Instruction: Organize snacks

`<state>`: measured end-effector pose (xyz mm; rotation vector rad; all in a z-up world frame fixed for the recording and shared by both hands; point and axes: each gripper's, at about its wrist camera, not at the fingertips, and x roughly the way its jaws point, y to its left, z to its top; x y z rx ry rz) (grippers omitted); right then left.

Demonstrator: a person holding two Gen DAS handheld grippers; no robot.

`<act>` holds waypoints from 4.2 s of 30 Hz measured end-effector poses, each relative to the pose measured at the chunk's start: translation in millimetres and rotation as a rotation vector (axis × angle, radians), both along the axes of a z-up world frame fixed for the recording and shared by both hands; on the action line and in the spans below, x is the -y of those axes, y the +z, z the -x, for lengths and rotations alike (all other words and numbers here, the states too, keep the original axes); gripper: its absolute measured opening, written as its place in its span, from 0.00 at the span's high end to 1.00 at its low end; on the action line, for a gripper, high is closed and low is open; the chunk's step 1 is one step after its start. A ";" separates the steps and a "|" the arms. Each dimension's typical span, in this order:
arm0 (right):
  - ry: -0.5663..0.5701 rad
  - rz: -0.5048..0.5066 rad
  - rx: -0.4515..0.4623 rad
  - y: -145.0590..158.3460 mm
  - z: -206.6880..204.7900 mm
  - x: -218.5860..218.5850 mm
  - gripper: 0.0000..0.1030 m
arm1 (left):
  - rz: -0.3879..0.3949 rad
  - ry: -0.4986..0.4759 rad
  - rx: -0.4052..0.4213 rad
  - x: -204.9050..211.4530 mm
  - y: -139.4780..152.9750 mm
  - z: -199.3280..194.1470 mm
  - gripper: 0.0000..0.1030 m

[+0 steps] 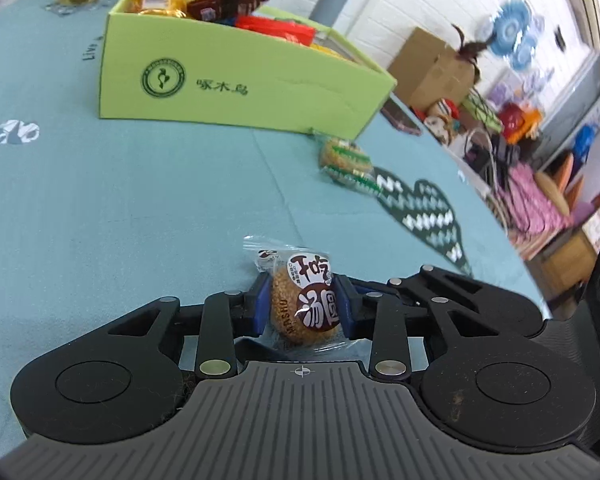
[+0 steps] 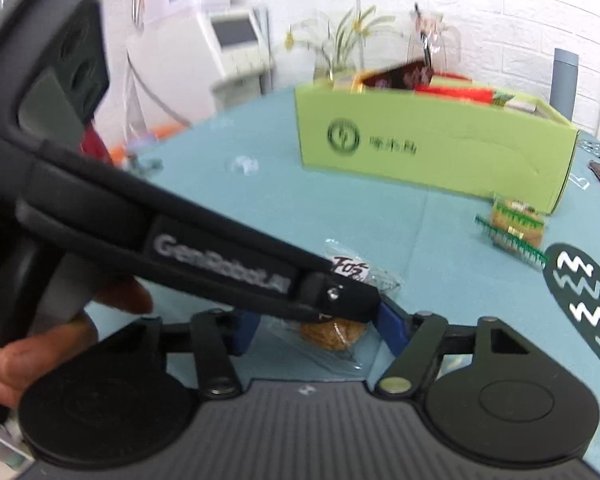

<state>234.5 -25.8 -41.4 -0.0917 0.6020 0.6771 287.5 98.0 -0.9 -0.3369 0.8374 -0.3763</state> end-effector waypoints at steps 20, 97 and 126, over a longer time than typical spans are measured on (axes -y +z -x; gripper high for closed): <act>-0.074 0.031 0.084 56.1 -245.5 23.2 0.26 | -0.116 -0.010 0.082 52.2 69.0 -262.6 0.88; -0.098 0.089 0.139 8.2 15.5 0.8 0.17 | -0.012 0.042 0.068 37.7 16.1 3.8 0.93; -0.079 0.097 0.123 12.2 -13.3 -4.7 0.11 | -0.088 0.029 0.064 55.9 19.2 -32.6 0.83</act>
